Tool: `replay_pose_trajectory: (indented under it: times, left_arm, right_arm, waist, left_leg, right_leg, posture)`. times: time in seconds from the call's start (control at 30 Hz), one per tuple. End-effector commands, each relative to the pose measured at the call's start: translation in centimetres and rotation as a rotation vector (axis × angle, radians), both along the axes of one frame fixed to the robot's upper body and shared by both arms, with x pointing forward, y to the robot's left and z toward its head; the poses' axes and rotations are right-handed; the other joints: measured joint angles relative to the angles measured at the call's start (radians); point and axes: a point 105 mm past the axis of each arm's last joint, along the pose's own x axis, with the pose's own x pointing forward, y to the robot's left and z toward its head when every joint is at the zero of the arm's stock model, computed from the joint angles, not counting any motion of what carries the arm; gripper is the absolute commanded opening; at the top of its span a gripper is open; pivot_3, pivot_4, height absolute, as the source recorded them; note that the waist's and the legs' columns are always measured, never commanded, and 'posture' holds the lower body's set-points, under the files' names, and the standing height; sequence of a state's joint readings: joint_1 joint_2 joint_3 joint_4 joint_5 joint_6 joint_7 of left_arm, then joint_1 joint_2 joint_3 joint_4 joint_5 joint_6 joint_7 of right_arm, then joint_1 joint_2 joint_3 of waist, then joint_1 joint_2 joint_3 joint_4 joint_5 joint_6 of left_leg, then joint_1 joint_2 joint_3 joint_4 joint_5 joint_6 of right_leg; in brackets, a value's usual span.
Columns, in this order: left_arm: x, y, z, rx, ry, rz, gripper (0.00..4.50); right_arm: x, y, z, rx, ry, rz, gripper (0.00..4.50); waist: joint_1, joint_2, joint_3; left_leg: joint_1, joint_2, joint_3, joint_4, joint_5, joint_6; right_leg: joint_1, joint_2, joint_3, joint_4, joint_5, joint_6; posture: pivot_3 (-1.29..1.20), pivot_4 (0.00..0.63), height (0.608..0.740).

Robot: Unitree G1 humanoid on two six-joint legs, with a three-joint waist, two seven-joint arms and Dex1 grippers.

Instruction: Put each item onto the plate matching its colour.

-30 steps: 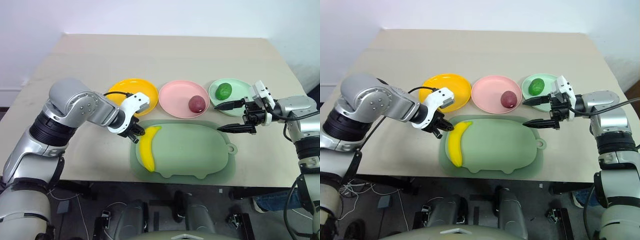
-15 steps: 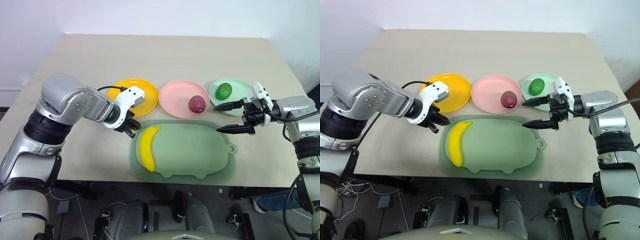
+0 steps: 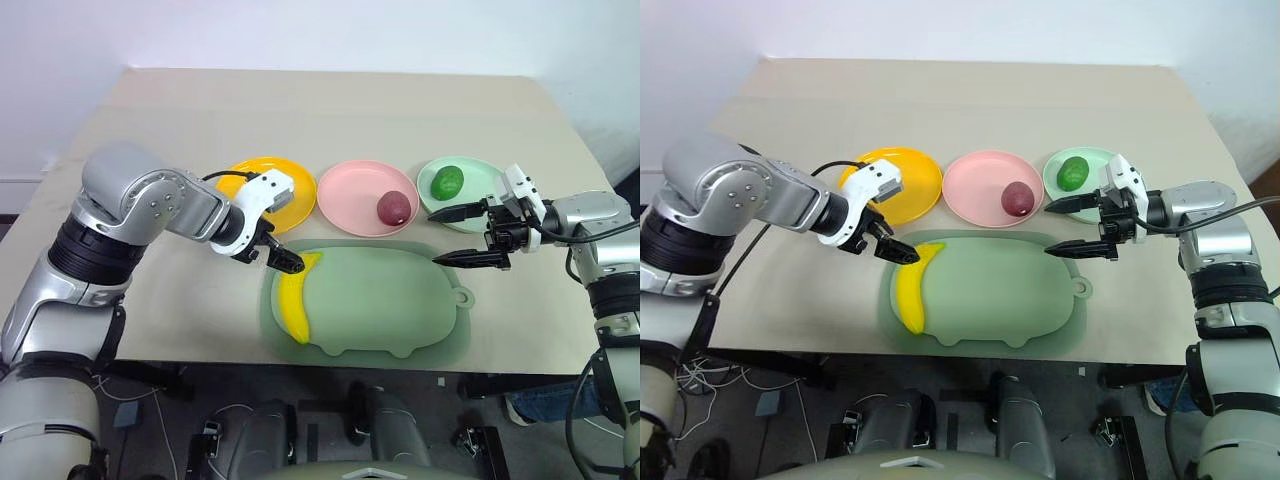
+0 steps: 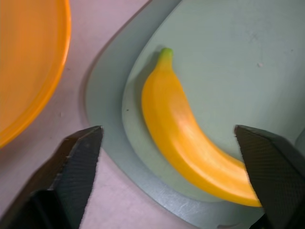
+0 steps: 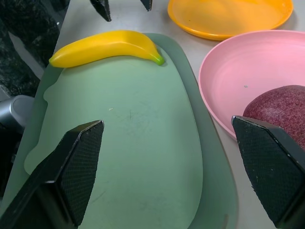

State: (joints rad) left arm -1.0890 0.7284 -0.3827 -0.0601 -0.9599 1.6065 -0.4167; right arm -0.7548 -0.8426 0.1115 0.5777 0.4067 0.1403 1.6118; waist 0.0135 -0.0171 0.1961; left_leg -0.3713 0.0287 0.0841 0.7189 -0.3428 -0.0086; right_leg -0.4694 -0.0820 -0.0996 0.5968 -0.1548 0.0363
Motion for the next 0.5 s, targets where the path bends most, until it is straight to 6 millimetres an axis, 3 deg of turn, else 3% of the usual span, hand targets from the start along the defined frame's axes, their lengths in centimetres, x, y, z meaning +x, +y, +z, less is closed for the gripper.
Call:
replay_pose_trajectory:
  times: [0.03, 0.33, 0.5]
  left_arm:
    - [-0.8, -1.5, 0.8, 0.001, -0.003, -0.077, 4.49]
    - [-1.2, -1.6, -1.0, 0.045, 0.050, -0.071, 4.49]
    - [-1.3, -0.5, -1.5, 0.095, 0.052, -0.049, 4.49]
  right_arm:
    - [0.2, 0.1, 0.8, 0.014, -0.036, 0.002, 4.50]
    - [0.4, 0.2, 0.8, 0.023, -0.046, 0.004, 4.50]
    - [0.4, 0.0, 0.7, 0.020, -0.046, -0.007, 4.50]
  waist:
    - [-0.001, 0.000, 0.000]
    - [-0.003, 0.000, 0.000]
    - [-0.003, 0.000, 0.000]
  left_leg:
    - [0.000, 0.000, 0.000, 0.000, 0.000, 0.000]
    - [0.001, 0.000, 0.000, -0.001, 0.000, 0.000]
    - [0.001, 0.000, 0.000, 0.000, 0.000, 0.000]
  right_leg:
    - [0.000, 0.000, 0.000, 0.000, 0.000, 0.000]
    - [0.000, 0.000, 0.000, 0.000, 0.000, 0.000]
    - [0.000, 0.000, 0.001, 0.000, 0.000, 0.000]
  posture:
    - [0.00, 0.150, 0.740]
    - [0.00, 0.150, 0.740]
    - [0.00, 0.150, 0.740]
